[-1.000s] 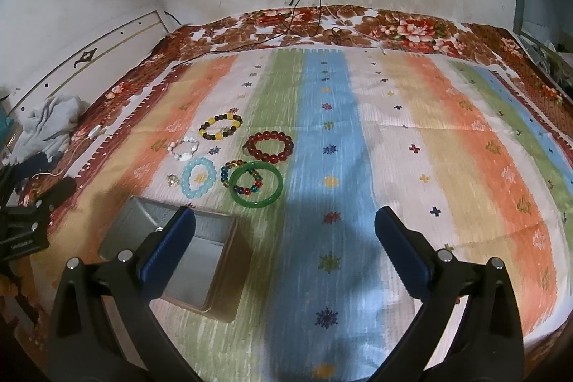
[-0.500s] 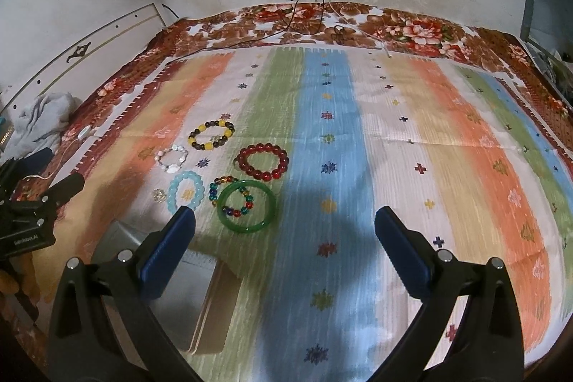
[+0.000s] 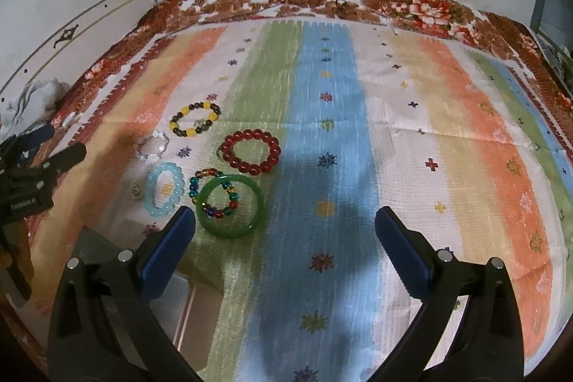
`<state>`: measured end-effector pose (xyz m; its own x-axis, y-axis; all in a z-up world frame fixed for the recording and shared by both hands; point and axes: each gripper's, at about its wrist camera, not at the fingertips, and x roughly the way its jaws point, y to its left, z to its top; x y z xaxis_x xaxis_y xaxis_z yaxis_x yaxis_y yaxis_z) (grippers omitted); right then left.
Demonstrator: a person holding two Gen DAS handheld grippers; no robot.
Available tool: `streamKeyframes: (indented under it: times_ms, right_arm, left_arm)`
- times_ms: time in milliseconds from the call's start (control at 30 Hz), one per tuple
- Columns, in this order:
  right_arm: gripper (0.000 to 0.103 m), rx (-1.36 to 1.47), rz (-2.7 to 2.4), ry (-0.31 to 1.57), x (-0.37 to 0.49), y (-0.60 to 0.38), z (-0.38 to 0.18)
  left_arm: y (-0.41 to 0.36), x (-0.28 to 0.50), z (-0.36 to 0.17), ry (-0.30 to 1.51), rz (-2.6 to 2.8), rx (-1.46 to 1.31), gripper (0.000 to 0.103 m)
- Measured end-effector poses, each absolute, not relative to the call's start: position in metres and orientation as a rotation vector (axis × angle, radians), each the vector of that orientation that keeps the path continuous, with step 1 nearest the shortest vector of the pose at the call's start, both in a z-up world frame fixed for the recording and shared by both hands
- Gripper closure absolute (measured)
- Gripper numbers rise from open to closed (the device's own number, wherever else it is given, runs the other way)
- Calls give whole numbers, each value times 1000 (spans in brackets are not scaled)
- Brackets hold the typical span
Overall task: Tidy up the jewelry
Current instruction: 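Grasp the white pearl bracelet with the left tool while the right tool grasps the green jade bangle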
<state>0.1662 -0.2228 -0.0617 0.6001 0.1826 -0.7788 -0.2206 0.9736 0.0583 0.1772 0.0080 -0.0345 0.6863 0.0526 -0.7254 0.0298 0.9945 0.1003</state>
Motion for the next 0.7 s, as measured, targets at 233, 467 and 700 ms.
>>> streamKeyframes:
  times_ms: [233, 467, 700]
  right_arm:
    - [4, -72, 231, 930, 179, -221, -71]
    - [4, -83, 226, 983, 198, -218, -83]
    - [4, -105, 231, 1053, 214, -216, -100]
  left_arm:
    - [20, 203, -45, 875, 25, 81, 6]
    - [27, 225, -60, 939, 33, 79, 6]
    - [41, 245, -72, 1000, 28, 17, 6]
